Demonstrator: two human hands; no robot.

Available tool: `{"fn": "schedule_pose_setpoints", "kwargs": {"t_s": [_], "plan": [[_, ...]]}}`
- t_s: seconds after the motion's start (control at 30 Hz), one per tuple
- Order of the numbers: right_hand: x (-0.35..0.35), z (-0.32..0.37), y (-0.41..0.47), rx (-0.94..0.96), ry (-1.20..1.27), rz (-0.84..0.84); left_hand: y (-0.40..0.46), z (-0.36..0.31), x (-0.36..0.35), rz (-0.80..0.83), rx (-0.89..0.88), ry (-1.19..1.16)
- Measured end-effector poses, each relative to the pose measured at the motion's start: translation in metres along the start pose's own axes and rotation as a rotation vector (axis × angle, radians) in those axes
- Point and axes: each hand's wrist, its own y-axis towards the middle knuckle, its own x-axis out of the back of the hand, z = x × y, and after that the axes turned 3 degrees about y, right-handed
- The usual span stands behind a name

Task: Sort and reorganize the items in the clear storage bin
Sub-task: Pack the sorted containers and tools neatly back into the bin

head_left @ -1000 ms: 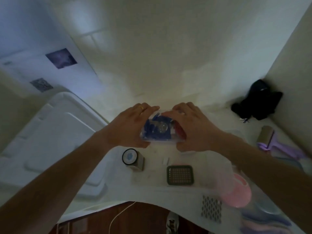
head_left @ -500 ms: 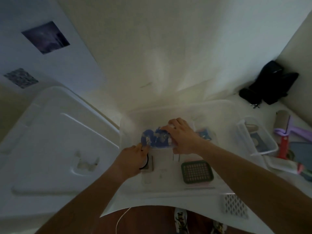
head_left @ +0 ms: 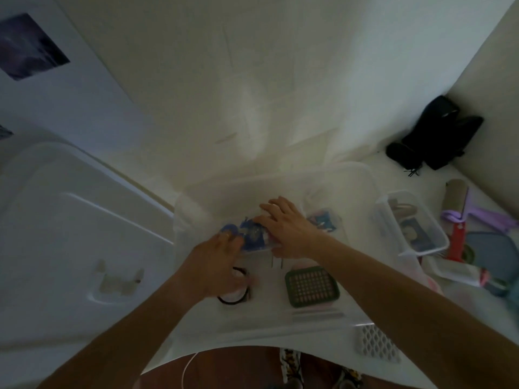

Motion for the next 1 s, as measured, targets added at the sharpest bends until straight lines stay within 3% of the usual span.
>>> {"fn": "schedule_pose_setpoints", "kwargs": {"t_s": [0.1, 0.2, 0.23, 0.3, 0.37, 0.4, 0.5, 0.63, 0.87, 1.0], "plan": [[0.004, -0.002, -0.013, -0.058, 0.12, -0.119, 0.037, -0.001, 0.0, -0.144, -0.035, -0.09], [0.01, -0.018, -0.032, -0.283, 0.299, -0.408, 0.07, -0.006, -0.007, -0.006, -0.031, -0.085], [0.01, -0.028, -0.037, -0.366, 0.284, -0.427, 0.077, -0.006, -0.01, 0.026, -0.02, -0.089], [0.005, -0.047, -0.044, -0.489, 0.196, -0.196, 0.086, -0.007, -0.012, 0.051, -0.015, -0.092], [-0.006, -0.058, -0.049, -0.506, 0.142, 0.105, 0.089, -0.007, -0.011, 0.061, -0.021, -0.072], [-0.012, -0.061, -0.051, -0.498, 0.118, 0.167, 0.09, -0.007, -0.01, 0.066, -0.02, -0.061], [-0.024, -0.062, -0.056, -0.511, -0.031, 0.112, 0.091, -0.01, -0.01, 0.064, -0.012, -0.008], [-0.022, -0.061, -0.064, -0.672, -0.132, 0.072, 0.097, -0.014, -0.008, 0.088, 0.013, 0.028], [-0.025, -0.05, -0.072, -0.921, 0.083, 0.017, 0.104, -0.017, -0.007, 0.118, 0.03, 0.039], [-0.024, -0.045, -0.072, -0.949, 0.153, 0.027, 0.106, -0.029, -0.016, 0.205, 0.013, 0.077]]}}
